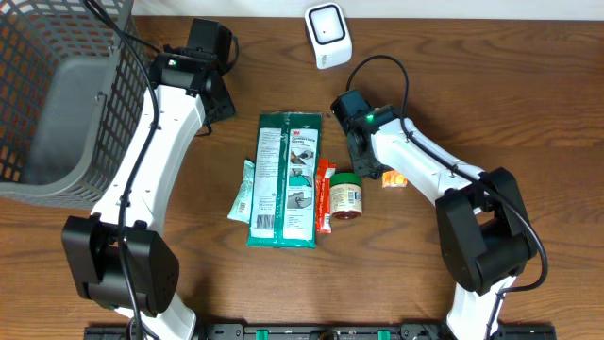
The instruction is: Scan the item barcode
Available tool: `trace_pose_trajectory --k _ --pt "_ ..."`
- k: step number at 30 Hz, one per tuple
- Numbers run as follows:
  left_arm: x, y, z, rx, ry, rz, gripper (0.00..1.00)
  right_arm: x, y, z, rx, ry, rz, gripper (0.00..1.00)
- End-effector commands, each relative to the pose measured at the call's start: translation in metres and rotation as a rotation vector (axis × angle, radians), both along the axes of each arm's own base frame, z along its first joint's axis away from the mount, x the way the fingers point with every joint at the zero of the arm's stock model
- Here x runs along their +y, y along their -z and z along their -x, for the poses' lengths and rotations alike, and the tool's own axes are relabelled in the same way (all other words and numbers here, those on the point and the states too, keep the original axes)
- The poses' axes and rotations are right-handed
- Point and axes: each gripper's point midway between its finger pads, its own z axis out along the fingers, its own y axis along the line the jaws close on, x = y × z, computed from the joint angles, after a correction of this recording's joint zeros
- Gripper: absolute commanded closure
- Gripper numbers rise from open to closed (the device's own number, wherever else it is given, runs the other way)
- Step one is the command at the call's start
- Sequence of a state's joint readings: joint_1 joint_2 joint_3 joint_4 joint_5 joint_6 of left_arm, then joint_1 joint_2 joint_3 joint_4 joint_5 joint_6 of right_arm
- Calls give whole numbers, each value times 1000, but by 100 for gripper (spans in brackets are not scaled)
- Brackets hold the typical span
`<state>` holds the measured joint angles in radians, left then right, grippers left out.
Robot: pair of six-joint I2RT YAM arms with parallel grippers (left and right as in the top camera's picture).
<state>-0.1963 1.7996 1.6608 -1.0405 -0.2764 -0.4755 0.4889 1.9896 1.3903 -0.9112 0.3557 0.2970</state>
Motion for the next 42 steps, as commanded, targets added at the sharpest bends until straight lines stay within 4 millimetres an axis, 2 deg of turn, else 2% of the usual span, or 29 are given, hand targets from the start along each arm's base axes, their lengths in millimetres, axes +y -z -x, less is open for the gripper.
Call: trace_pose_trajectory --k 1,9,21,22,23,25,26,32,34,38,42 --pt "4 5 1 11 -23 -21 29 -5 5 5 -8 50 9 63" --pt "4 5 1 12 -23 -21 30 -12 16 7 -30 70 34 62" --pt "4 5 1 11 -23 -21 30 -17 35 19 -29 101 29 68" --pt "4 5 1 11 -23 -21 29 -17 36 19 -27 101 24 70" --pt "4 5 1 11 -23 -21 29 -16 37 20 -22 101 16 76" --pt "4 5 1 11 -23 -21 29 -13 35 19 -20 100 2 93" --pt "5 5 1 12 -23 -21 30 -10 32 18 -20 99 -9 99" --pt "4 5 1 11 -23 -21 30 6 -11 4 -57 94 -156 99" --pt "5 5 1 12 -23 -21 30 15 -27 4 -53 74 -266 99" --pt "4 5 1 11 -23 -21 30 20 -57 6 -39 77 -461 99" --pt "4 5 1 11 -23 -21 29 29 -76 8 13 33 -705 99"
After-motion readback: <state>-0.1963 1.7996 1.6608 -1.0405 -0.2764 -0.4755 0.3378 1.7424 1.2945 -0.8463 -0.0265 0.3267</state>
